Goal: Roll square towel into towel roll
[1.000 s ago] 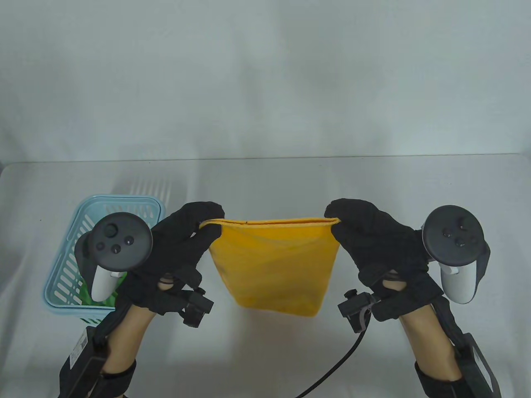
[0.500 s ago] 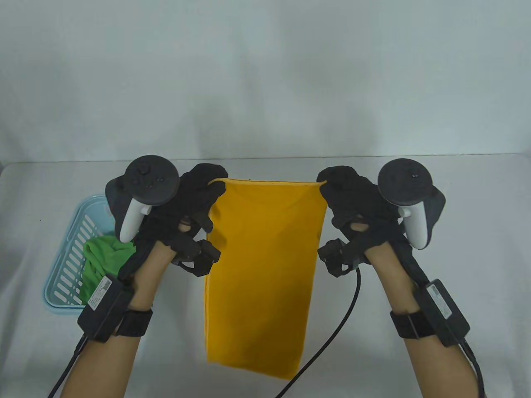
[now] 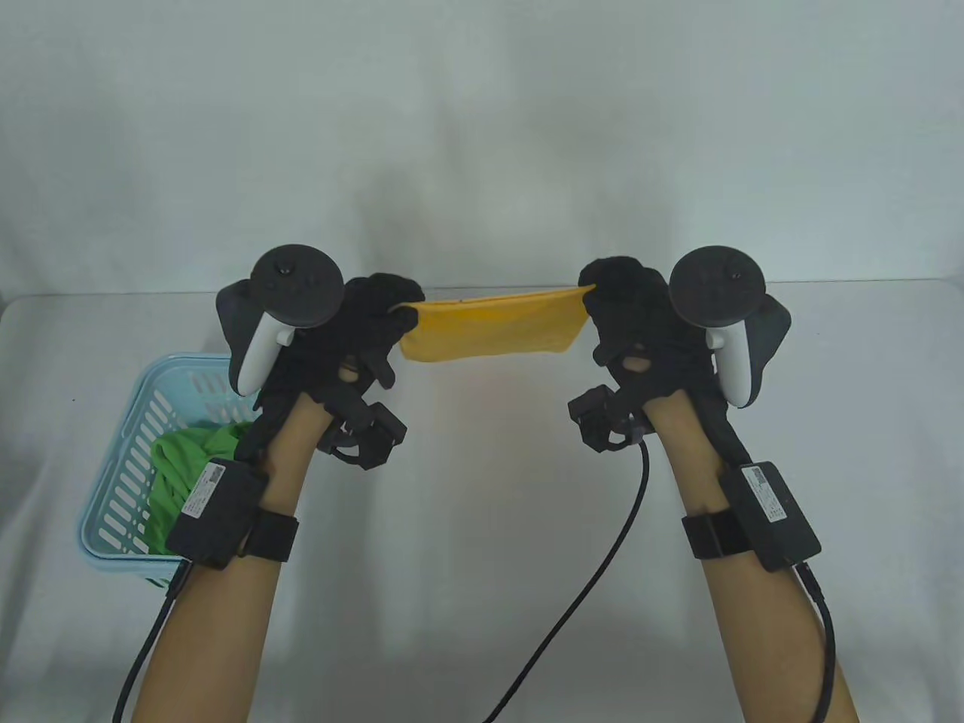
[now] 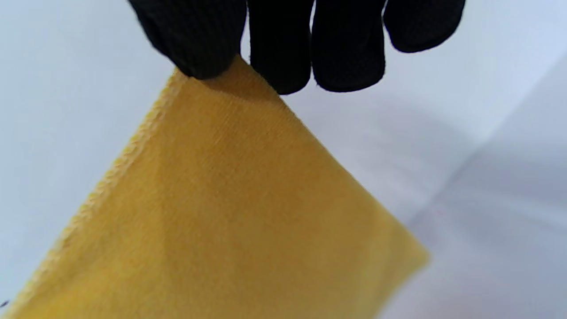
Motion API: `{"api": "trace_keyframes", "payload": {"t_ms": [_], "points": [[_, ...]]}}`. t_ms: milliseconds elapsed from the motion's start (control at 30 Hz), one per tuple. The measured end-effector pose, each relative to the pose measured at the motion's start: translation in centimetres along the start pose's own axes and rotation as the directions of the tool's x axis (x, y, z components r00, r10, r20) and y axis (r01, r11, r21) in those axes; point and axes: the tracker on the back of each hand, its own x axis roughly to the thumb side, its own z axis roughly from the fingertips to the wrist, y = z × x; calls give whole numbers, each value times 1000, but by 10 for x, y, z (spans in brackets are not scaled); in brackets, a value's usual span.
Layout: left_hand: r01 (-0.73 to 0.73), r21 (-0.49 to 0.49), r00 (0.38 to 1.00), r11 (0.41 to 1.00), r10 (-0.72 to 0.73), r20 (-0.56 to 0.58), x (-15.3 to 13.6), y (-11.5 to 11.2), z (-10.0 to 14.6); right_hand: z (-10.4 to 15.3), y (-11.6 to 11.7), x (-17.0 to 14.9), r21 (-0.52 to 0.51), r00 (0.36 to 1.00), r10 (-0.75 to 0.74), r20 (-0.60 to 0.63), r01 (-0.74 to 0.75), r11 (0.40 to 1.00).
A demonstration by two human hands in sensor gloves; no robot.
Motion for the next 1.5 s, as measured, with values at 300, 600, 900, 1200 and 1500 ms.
{"api": "trace_keyframes", "payload": {"t_ms": [300, 600, 900, 1200, 1500], "points": [[33, -168, 996, 985, -47, -78, -71, -91, 18, 30, 67, -96, 205, 996, 2, -92, 17, 979], [122, -340, 991, 933, -130, 0, -104, -139, 64, 74, 97, -148, 413, 992, 61, -110, -10, 911], [130, -338, 991, 932, -136, 6, -119, -160, 88, 92, 118, -179, 469, 989, 88, -120, -21, 883], [305, -421, 949, 854, -309, 61, -123, -184, 90, 98, 126, -184, 559, 979, 180, -93, -99, 823], [325, -624, 939, 711, -319, 125, -129, -207, 92, 105, 140, -190, 747, 942, 335, -34, -199, 634]]}}
